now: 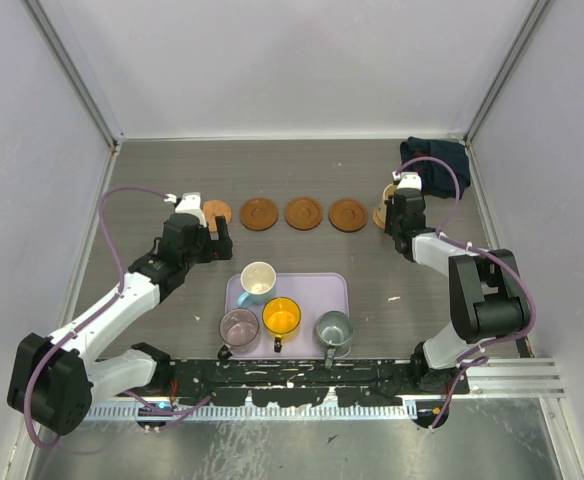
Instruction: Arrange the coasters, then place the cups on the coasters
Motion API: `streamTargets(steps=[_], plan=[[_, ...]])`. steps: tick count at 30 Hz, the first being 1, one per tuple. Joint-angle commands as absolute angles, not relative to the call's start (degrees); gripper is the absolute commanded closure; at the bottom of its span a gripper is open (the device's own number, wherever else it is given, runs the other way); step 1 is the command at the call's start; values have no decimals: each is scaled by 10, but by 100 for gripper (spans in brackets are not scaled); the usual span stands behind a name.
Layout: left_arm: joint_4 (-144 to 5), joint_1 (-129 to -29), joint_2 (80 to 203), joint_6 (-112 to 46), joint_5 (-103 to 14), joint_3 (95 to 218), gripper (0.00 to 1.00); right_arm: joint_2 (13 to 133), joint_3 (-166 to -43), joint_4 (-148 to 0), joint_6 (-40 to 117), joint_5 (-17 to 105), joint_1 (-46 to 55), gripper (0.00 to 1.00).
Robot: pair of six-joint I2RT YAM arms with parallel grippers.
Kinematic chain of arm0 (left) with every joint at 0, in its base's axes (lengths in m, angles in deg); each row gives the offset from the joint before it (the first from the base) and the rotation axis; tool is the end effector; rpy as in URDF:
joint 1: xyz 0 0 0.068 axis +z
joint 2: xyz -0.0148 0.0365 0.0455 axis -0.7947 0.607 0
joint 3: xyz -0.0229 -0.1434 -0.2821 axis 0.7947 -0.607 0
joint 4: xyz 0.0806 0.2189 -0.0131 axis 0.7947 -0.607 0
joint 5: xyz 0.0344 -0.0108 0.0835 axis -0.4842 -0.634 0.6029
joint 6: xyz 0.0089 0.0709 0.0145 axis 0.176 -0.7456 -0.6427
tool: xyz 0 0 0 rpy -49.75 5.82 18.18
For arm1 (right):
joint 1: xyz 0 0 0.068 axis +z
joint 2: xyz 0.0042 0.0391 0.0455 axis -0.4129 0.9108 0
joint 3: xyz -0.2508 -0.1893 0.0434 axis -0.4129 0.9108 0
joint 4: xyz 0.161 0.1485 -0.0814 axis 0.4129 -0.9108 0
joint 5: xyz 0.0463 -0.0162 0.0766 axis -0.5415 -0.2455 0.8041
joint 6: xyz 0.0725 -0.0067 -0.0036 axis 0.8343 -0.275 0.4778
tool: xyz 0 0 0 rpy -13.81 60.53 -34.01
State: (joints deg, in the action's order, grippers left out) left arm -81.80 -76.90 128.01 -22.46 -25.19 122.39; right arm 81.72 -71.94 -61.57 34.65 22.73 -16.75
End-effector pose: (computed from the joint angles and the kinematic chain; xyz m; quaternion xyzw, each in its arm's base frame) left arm 0.1936 -0.0744 0.2775 -0.0265 0.8816 -0.1025 0.4600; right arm 0.3180 0.0280 0.2316 0.0216 0.8816 -0.0624 0.4673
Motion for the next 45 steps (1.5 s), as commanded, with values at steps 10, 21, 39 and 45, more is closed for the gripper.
streamTargets(steps=[10, 21, 39, 45], plan=[[-784, -770, 1283, -220, -255, 1243, 2, 815, -740, -563, 361, 215, -170, 67], [-784, -770, 1287, -221, -254, 1243, 2, 813, -742, -574, 366, 203, -170, 48], [-787, -770, 1278, -221, -252, 1239, 2, 649, -678, -638, 465, 190, -169, 42], [-790, -770, 1279, -221, -255, 1239, 2, 555, -717, -809, 515, 206, -145, 46]])
